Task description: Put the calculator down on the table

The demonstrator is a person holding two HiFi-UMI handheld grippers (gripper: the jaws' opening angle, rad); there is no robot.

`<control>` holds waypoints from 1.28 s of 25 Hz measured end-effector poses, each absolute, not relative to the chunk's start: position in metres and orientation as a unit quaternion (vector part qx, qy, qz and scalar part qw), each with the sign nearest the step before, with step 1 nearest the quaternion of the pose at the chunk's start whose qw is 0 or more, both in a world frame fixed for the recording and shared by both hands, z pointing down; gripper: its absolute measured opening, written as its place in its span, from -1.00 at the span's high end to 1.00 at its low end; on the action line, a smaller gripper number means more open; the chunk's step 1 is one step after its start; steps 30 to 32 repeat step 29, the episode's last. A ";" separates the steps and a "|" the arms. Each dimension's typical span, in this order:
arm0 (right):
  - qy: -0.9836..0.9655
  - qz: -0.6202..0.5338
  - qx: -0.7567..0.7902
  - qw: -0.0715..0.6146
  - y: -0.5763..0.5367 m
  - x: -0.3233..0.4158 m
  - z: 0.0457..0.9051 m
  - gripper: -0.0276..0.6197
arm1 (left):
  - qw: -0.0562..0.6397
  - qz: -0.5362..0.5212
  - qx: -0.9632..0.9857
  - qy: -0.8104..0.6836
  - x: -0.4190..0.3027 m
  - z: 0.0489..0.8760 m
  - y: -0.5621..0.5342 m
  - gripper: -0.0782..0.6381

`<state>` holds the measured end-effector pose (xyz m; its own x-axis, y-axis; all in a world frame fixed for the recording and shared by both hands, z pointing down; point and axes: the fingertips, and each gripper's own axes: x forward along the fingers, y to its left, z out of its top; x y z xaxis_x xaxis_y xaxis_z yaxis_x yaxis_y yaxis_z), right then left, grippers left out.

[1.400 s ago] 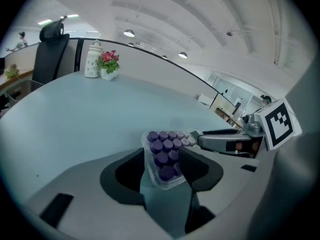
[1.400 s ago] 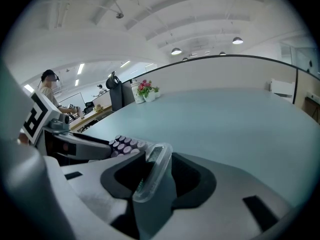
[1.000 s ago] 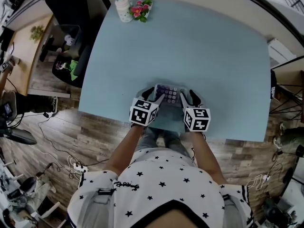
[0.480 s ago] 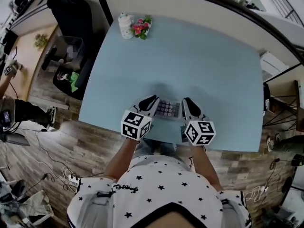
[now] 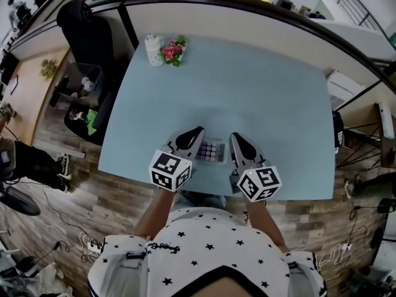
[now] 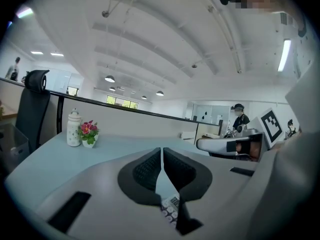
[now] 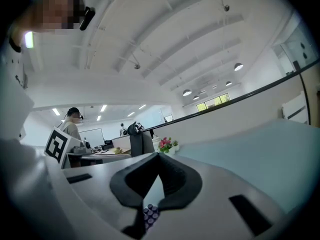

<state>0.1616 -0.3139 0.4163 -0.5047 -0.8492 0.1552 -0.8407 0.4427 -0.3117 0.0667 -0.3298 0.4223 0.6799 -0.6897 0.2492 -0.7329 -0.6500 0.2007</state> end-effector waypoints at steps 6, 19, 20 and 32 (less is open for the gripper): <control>0.852 -0.168 -0.496 0.000 -0.310 0.164 0.415 0.92 | 0.119 0.094 0.911 -0.384 0.081 0.419 -0.327 0.67; 0.856 -0.173 -0.486 -0.002 -0.308 0.161 0.414 0.92 | 0.129 0.100 0.904 -0.394 0.076 0.422 -0.328 0.67; 0.856 -0.174 -0.486 -0.002 -0.308 0.161 0.414 0.92 | 0.130 0.100 0.904 -0.394 0.075 0.421 -0.328 0.67; 0.857 -0.175 -0.484 -0.003 -0.307 0.158 0.418 0.92 | 0.133 0.102 0.904 -0.394 0.073 0.427 -0.328 0.67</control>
